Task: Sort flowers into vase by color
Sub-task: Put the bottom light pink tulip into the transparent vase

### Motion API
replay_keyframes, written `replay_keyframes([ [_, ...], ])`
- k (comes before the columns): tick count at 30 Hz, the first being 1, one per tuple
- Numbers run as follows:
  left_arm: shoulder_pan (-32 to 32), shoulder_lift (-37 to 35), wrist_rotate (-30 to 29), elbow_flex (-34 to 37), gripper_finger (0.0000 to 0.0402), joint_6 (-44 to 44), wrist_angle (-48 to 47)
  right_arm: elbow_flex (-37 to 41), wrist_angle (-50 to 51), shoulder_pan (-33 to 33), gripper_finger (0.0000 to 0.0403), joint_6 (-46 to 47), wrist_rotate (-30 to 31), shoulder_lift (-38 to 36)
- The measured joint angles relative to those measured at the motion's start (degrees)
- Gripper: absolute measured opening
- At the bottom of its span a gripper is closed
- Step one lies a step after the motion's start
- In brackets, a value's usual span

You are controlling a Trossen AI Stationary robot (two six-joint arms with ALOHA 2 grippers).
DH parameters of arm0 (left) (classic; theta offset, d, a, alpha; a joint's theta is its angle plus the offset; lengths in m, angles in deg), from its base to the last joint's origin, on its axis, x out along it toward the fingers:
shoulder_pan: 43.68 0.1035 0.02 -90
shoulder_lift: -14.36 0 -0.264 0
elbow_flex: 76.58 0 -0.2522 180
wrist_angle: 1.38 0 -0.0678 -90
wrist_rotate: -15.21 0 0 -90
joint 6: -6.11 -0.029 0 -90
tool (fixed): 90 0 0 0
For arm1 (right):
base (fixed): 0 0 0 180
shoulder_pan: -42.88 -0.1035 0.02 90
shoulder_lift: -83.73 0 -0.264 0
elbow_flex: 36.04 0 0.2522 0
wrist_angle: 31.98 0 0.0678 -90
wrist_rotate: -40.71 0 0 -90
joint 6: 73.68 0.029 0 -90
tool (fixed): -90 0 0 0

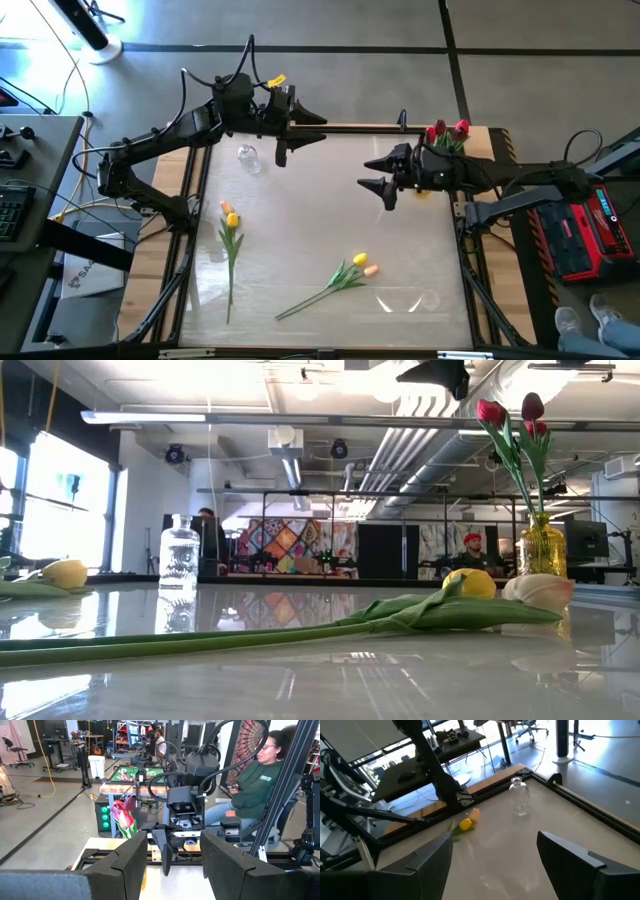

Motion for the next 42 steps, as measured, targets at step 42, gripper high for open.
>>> replay_keyframes([
  [42, 0.0, 0.0, 0.0, 0.0, 0.0172, 0.0, 0.0, 0.0, -10.5, -1.1, 0.0279, -5.9, -2.5, 0.0],
])
